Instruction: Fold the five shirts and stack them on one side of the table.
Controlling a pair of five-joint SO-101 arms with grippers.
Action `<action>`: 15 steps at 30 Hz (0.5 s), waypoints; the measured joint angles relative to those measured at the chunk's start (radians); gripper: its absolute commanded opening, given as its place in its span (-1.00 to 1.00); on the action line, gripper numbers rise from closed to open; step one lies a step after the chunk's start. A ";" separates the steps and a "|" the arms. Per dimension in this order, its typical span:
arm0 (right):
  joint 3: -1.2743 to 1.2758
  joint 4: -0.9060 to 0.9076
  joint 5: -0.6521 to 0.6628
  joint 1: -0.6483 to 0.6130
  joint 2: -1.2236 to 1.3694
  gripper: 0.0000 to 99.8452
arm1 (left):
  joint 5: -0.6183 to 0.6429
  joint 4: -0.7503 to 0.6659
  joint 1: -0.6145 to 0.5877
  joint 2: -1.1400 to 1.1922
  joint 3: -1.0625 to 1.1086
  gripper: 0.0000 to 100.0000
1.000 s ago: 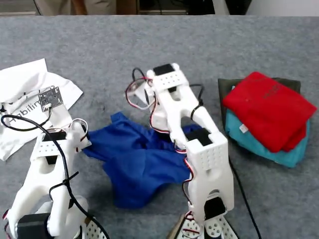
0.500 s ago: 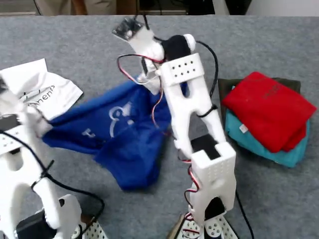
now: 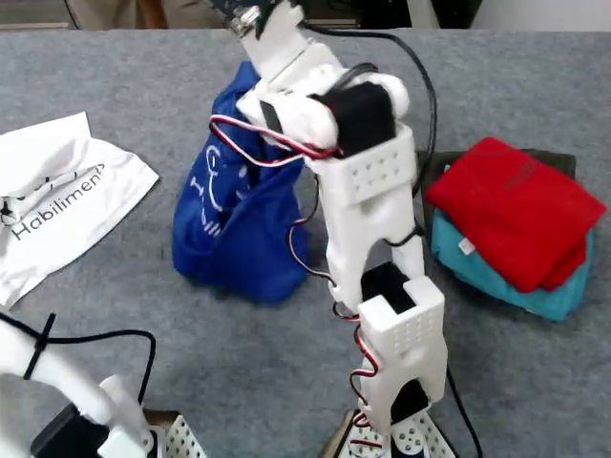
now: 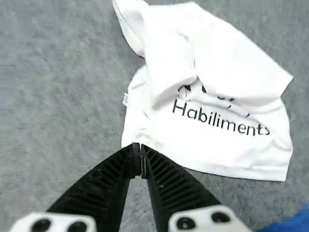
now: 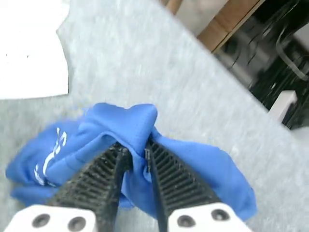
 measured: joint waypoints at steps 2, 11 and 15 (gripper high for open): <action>-0.058 0.000 -0.011 -0.003 0.000 -0.99 | 0.000 0.074 -0.021 0.000 -0.098 -0.96; -0.161 0.002 -0.014 -0.060 -0.020 -0.99 | -0.020 0.281 -0.066 -0.008 -0.428 -0.96; -0.106 0.002 -0.014 -0.060 -0.020 -0.99 | -0.026 0.281 -0.066 -0.008 -0.379 -0.96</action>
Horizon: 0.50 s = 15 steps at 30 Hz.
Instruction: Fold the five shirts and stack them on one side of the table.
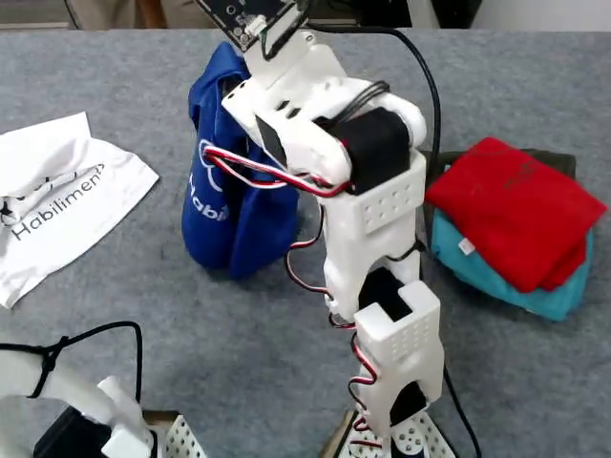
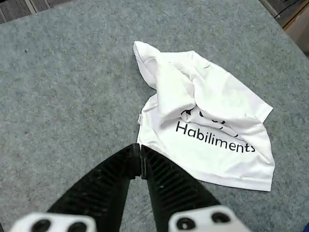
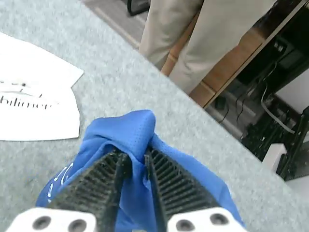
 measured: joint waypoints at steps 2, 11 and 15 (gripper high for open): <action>0.046 0.000 0.000 0.000 0.000 -0.99 | 0.000 -0.023 0.000 0.000 0.064 -0.96; 0.377 0.000 0.000 0.052 0.000 -0.98 | 0.000 -0.207 0.203 0.000 0.473 -0.96; 0.575 0.000 0.060 0.127 0.000 -0.98 | 0.000 -0.330 0.354 0.002 0.660 -0.96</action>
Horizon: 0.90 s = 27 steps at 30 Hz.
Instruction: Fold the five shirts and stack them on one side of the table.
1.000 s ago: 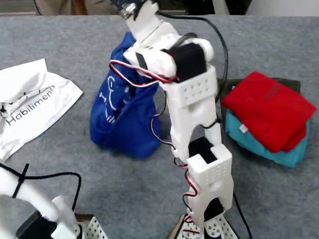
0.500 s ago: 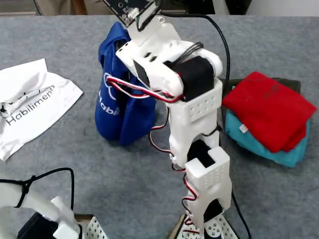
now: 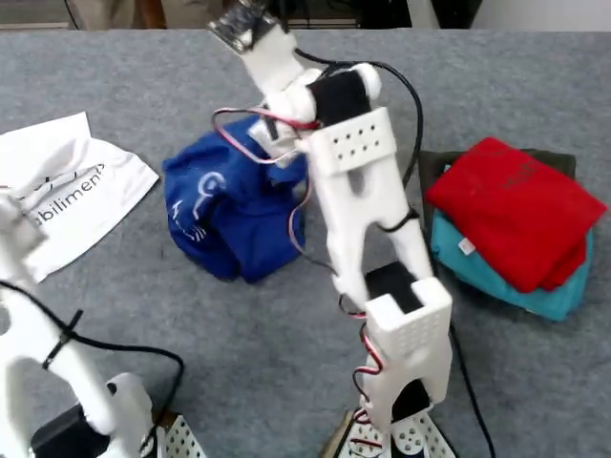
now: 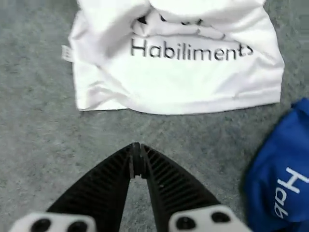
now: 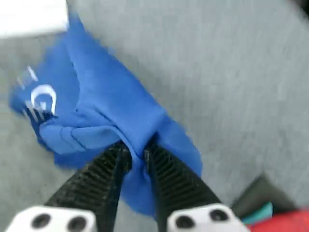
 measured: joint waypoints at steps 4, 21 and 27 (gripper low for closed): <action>0.190 -0.037 0.071 0.103 0.000 -0.98 | 0.043 -0.155 0.149 0.000 0.140 -0.96; 0.764 -0.689 0.367 0.480 0.000 -0.94 | 0.463 -0.845 0.529 0.305 0.245 -0.96; 0.764 -0.833 0.199 0.485 0.000 -0.63 | 0.542 -0.862 0.606 0.635 -0.002 -0.96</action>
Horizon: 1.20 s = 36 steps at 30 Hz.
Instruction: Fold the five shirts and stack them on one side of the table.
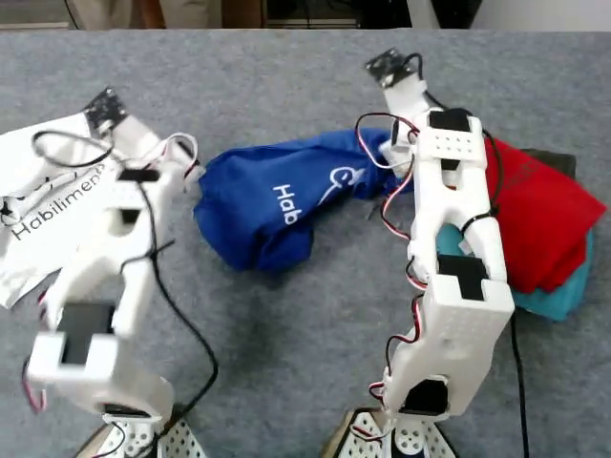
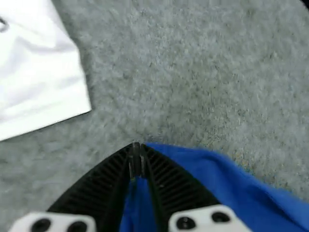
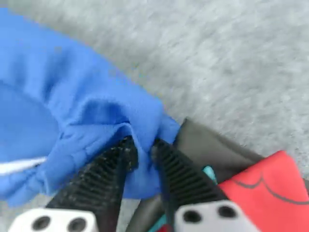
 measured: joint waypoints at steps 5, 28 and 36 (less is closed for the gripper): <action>0.009 -0.137 -0.141 0.000 0.011 -0.54 | 0.069 0.138 0.002 0.275 -0.301 -0.96; 0.002 -0.186 -0.201 -0.003 0.118 -0.54 | 0.161 0.951 0.011 0.595 -1.157 -0.71; 0.002 -0.186 -0.201 -0.003 0.118 -0.54 | 0.222 0.965 0.015 0.698 -1.180 -0.71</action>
